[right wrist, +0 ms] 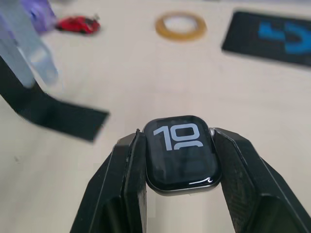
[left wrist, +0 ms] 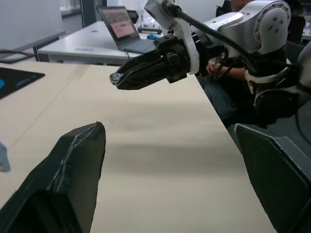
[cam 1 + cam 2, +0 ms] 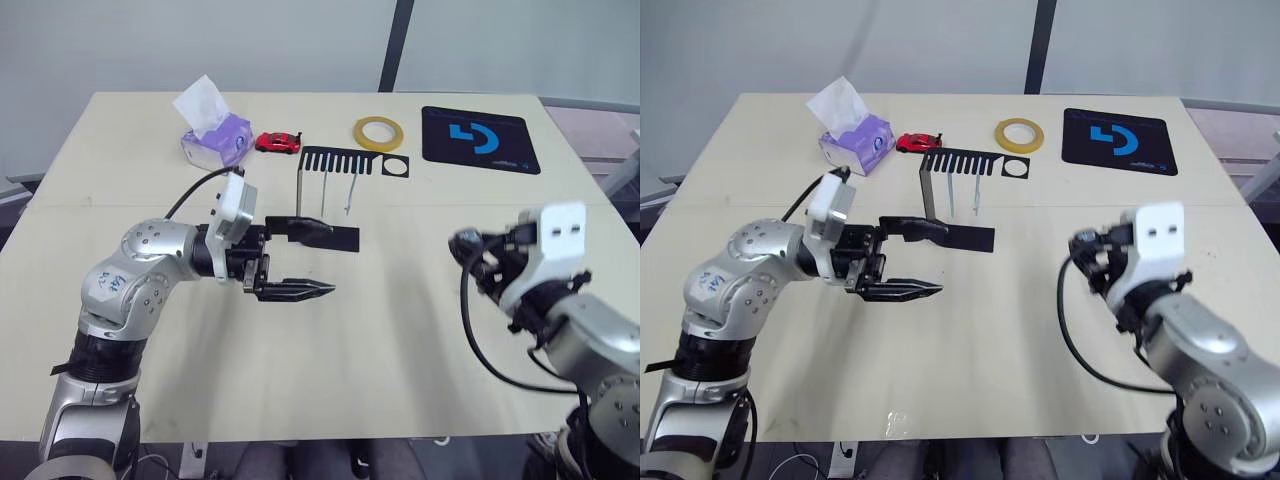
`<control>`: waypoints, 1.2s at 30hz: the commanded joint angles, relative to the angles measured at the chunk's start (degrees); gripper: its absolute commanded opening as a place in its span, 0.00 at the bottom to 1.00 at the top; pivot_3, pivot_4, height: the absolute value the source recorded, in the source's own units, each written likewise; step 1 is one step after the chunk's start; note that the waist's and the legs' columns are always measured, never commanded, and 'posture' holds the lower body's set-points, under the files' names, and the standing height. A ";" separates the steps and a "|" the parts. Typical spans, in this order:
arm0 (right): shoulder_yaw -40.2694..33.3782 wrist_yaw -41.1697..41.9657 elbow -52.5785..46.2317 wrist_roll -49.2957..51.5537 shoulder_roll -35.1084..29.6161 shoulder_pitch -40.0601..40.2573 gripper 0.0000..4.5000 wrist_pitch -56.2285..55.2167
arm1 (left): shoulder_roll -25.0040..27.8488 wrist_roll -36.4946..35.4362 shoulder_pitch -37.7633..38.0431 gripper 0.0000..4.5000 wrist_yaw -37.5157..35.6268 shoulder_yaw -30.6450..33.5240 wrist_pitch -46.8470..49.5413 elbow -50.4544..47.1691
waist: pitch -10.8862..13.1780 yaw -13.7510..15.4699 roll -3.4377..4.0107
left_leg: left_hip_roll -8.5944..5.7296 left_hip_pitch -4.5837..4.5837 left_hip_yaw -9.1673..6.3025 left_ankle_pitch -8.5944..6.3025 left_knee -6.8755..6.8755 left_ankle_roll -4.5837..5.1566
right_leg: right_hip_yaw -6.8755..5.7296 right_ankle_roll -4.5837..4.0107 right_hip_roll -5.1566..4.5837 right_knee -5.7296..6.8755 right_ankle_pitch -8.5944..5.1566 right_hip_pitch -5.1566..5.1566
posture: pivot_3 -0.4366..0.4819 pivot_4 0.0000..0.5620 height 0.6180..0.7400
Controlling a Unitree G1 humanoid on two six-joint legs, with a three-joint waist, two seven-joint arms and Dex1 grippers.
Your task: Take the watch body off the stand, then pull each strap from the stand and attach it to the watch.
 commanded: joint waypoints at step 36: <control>16.23 8.79 33.64 -24.68 3.76 4.30 0.37 -41.35 | -1.79 3.81 0.94 1.00 2.23 -0.75 -4.56 -1.58 | -0.01 0.00 0.01 | -0.01 0.04 -0.03 0.03 0.07 0.04 | 0.01 0.03 0.01 0.04 0.02 0.04 | 0.48 0.27 0.98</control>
